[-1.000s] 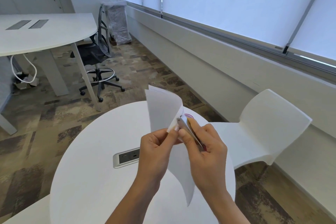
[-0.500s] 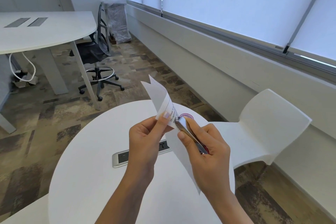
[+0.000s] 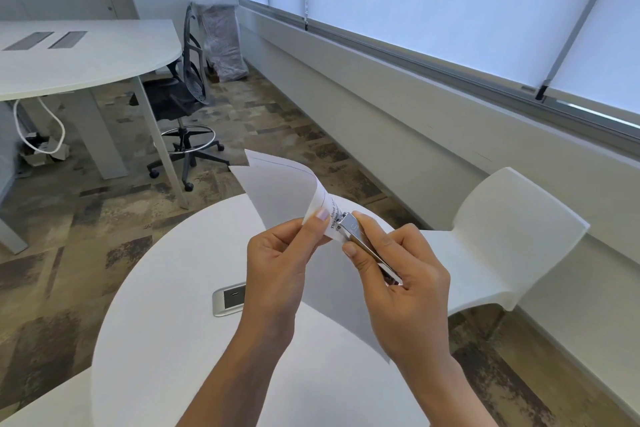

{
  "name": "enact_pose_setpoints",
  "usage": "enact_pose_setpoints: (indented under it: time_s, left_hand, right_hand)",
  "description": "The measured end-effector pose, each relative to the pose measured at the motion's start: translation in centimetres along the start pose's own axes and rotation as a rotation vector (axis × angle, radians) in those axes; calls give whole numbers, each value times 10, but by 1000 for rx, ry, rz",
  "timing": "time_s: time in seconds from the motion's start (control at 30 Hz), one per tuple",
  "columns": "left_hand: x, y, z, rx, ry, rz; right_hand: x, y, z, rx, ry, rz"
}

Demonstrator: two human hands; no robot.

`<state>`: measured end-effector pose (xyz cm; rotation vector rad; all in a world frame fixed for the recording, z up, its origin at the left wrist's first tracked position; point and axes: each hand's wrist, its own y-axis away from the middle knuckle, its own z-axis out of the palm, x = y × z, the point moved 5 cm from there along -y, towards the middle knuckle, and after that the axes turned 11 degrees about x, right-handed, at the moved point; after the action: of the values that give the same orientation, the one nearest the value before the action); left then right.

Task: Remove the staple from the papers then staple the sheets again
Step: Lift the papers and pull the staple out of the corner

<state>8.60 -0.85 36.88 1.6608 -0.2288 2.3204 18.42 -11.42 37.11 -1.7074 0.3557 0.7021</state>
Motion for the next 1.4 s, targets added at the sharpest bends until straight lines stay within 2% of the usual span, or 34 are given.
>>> enact_pose_setpoints:
  time_s: [0.23, 0.77, 1.03, 1.4]
  left_hand:
    - [-4, 6, 0, 8, -22, -4]
    - [-2, 12, -6, 4, 44, -34]
    - [-5, 11, -13, 70, 67, -69]
    - [-2, 14, -16, 28, 28, -34]
  right_hand:
    - [-1, 4, 1, 0, 50, -34]
    - [-13, 11, 10, 35, -236, 210]
    - [-15, 17, 5, 43, -130, 99]
    - [-12, 18, 1, 20, 34, 46]
